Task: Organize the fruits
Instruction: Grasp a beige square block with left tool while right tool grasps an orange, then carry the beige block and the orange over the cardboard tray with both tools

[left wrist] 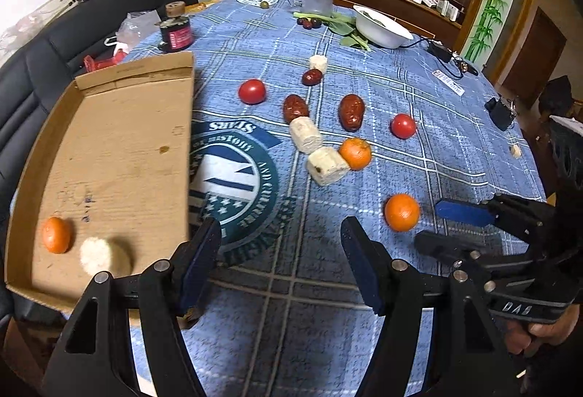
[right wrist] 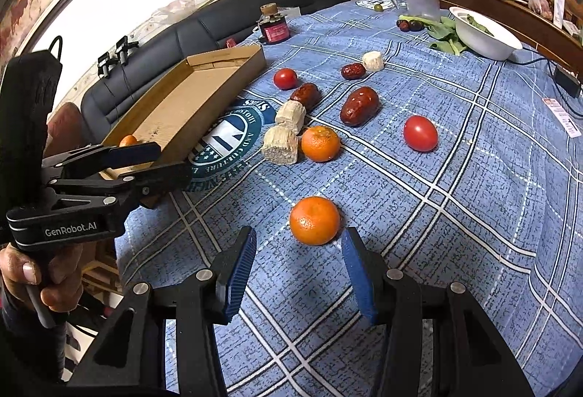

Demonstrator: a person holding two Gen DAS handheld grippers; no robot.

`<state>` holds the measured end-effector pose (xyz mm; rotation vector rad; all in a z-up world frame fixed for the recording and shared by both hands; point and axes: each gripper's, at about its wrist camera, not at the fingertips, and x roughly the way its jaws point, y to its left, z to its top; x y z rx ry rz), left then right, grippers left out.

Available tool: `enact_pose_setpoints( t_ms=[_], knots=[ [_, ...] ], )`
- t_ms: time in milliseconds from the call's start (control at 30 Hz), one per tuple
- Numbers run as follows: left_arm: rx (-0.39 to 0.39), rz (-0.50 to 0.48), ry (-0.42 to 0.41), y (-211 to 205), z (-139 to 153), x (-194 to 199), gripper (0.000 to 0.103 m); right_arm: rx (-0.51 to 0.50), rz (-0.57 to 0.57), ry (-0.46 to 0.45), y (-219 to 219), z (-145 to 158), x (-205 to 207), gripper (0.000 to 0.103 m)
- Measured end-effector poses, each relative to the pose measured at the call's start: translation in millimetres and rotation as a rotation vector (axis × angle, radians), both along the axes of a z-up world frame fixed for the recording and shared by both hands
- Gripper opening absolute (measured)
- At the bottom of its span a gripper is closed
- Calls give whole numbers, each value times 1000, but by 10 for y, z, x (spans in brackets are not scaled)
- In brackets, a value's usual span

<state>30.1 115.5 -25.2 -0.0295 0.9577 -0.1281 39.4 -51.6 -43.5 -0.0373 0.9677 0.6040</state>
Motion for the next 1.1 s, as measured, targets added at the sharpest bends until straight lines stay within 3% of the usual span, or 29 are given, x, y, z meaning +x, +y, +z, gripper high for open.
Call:
enact_pose_setpoints(
  t_ms=[600, 767, 867, 933, 1100],
  knots=[
    [34, -70, 54, -397, -381, 661, 67, -85, 23, 0, 183, -187, 206, 49],
    [36, -72, 57, -406, -462, 715, 65, -100, 19, -7, 192, -222, 215, 39],
    [28, -81, 44, -416, -456, 720, 54, -86, 13, -1, 174, -216, 227, 34],
    [15, -94, 41, -424, -443, 721, 36, -89, 7, -3, 173, -210, 223, 34],
    [21, -93, 36, -414, -416, 689, 36, -83, -1, -10, 158, -155, 168, 34]
  ],
)
